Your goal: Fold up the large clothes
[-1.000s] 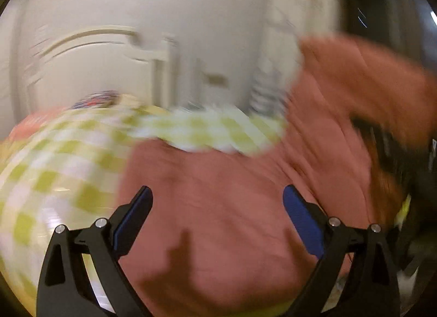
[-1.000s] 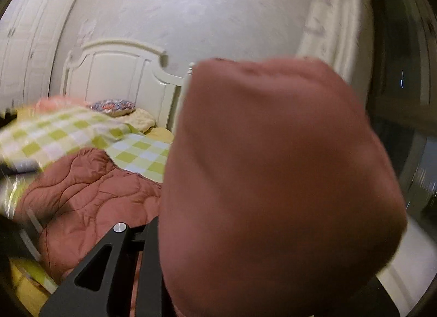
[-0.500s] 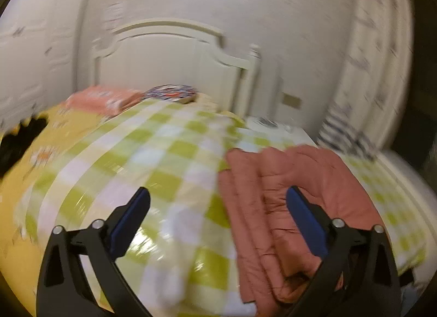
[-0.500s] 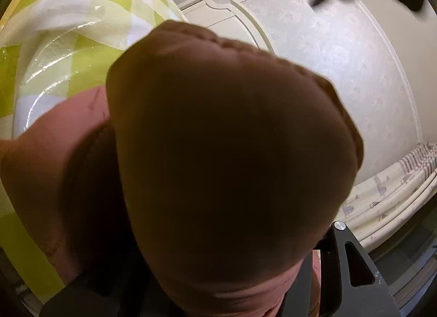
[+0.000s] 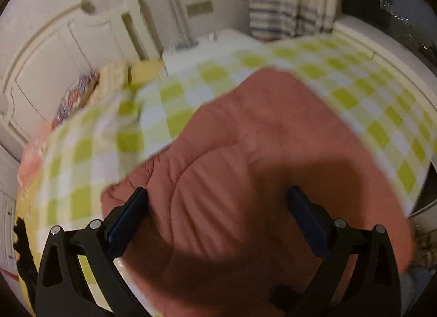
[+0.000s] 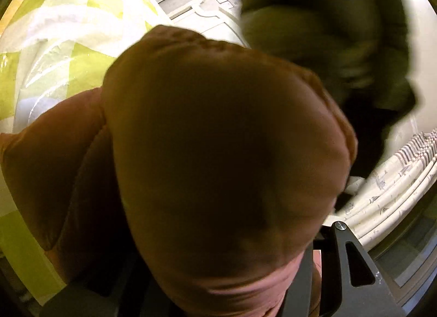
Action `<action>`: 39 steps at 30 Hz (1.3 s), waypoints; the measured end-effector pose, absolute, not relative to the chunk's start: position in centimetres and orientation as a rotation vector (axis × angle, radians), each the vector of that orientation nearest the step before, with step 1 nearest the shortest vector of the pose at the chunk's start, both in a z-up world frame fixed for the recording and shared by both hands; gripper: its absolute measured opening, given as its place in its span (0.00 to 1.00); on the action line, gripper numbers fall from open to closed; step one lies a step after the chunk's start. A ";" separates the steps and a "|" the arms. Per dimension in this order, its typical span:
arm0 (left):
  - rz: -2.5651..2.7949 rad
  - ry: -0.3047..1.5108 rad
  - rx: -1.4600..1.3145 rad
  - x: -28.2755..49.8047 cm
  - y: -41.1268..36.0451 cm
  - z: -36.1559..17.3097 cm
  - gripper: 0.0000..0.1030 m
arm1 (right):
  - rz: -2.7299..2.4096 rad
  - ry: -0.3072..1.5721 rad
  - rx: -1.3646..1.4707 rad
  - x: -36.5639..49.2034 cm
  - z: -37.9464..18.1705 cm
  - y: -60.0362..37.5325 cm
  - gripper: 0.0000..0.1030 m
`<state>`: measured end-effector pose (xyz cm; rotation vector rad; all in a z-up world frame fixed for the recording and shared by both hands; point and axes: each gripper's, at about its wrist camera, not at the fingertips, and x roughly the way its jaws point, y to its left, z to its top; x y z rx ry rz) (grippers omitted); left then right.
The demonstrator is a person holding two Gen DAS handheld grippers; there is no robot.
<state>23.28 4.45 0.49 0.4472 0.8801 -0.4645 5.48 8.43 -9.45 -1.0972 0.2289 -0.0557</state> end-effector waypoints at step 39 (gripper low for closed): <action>-0.207 0.845 0.204 20.8 7.6 -1.6 0.98 | 0.280 0.480 -0.598 2.0 -4.0 -1.0 0.57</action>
